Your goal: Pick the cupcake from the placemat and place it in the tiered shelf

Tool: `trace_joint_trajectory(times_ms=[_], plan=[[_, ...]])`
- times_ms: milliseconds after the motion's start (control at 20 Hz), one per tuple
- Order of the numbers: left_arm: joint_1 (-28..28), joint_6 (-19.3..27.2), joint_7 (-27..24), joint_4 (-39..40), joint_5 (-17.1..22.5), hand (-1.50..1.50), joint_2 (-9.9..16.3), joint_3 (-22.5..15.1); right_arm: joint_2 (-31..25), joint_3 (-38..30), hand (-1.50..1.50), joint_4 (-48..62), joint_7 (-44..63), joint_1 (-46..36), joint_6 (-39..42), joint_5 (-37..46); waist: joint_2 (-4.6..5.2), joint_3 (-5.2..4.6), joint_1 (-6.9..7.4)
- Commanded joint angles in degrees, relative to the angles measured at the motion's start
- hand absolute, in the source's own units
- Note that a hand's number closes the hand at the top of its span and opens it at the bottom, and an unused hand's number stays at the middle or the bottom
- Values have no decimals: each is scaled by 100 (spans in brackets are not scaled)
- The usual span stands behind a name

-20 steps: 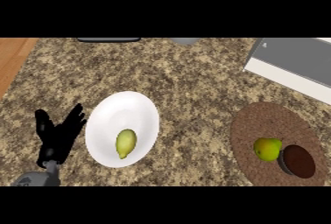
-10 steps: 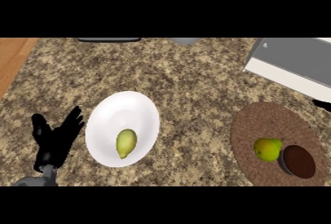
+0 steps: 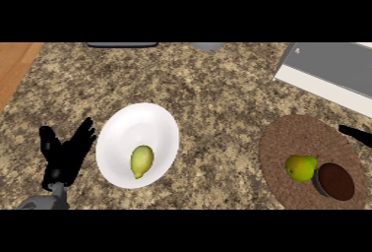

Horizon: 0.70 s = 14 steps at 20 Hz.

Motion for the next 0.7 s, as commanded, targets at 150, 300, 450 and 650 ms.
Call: trace_joint_trajectory(times_ms=[150,300,450,650], plan=[[-128,-206,165,91,-98,0,1,220,488,-296,-150,-439,162,419,16,729,17,-16,-7],[-3,-192,195,-78,-142,0,-94,258,937,-65,-150,-201,126,213,-133,1221,20,-15,16],[-11,-348,174,0,-150,0,-133,344,1023,-341,-150,-191,172,87,166,1283,20,-15,19],[-261,-260,141,296,-269,0,-259,347,1315,19,-150,227,69,-84,-175,1914,26,-15,23]])
